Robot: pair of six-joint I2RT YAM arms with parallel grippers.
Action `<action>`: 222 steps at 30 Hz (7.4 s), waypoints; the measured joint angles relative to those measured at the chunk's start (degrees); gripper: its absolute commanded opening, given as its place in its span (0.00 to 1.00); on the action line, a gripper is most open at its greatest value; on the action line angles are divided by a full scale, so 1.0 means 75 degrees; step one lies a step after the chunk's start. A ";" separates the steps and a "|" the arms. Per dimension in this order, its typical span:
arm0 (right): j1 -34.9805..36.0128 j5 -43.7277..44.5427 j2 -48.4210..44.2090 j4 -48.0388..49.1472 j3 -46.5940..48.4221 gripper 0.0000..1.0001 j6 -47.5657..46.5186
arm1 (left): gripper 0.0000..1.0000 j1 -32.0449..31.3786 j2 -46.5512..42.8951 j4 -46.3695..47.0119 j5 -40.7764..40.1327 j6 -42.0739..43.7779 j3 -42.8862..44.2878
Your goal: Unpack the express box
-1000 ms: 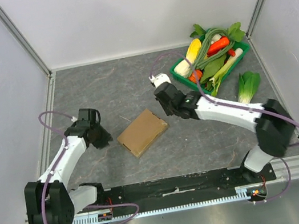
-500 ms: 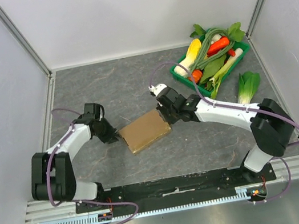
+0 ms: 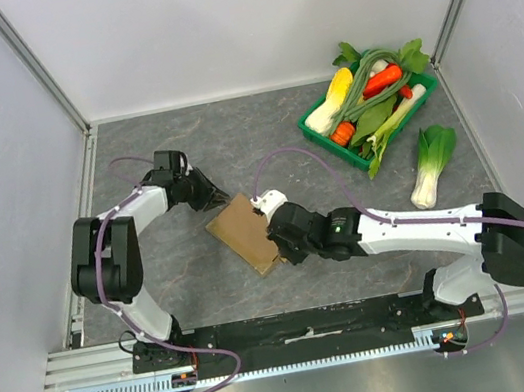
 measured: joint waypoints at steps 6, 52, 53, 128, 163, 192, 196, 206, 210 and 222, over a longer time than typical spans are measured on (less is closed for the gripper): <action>0.0160 0.0449 -0.0111 -0.0035 -0.0085 0.00 0.0227 | 0.39 0.0023 0.0160 0.0050 0.0102 0.0361 0.0516; 0.0734 0.1186 0.1824 0.4112 0.0172 0.00 -0.0915 | 0.50 0.0117 -0.2308 -0.1274 -0.0122 0.1495 -0.2098; 0.0734 0.1189 0.1824 0.4100 0.0172 0.00 -0.0915 | 0.50 0.0117 -0.2294 -0.1285 -0.0192 0.1492 -0.2098; 0.1078 0.1469 0.1749 0.2973 0.0414 0.00 -0.0393 | 0.27 -0.0076 -0.2124 -0.1492 -0.0399 0.0962 -0.1976; 0.1448 0.1314 0.0729 0.1166 -0.0067 0.00 -0.0294 | 0.27 -0.0131 -0.1591 -0.1714 -0.0023 0.0831 -0.1603; -0.0959 0.2696 0.0134 0.0364 0.0309 0.00 -0.0315 | 0.53 -0.0076 -0.3436 -0.1693 -0.1440 0.0880 -0.1684; -0.1221 0.2393 0.0991 0.0303 0.0621 0.00 -0.0603 | 0.36 -0.0076 -0.3028 -0.1853 -0.1716 0.0775 -0.1705; -0.1145 0.0950 0.0941 0.0032 0.0609 0.00 -0.0583 | 0.33 -0.0271 -0.1297 -0.1920 -0.1530 0.0729 -0.1110; -0.1049 0.0507 0.0679 -0.0032 0.0533 0.00 -0.0382 | 0.33 -0.0434 -0.0621 -0.1580 -0.1014 0.0731 -0.0519; 0.0341 0.0105 0.0373 0.0006 0.0475 0.00 0.0067 | 0.37 -0.1037 0.1166 -0.0207 0.0595 0.0787 0.1294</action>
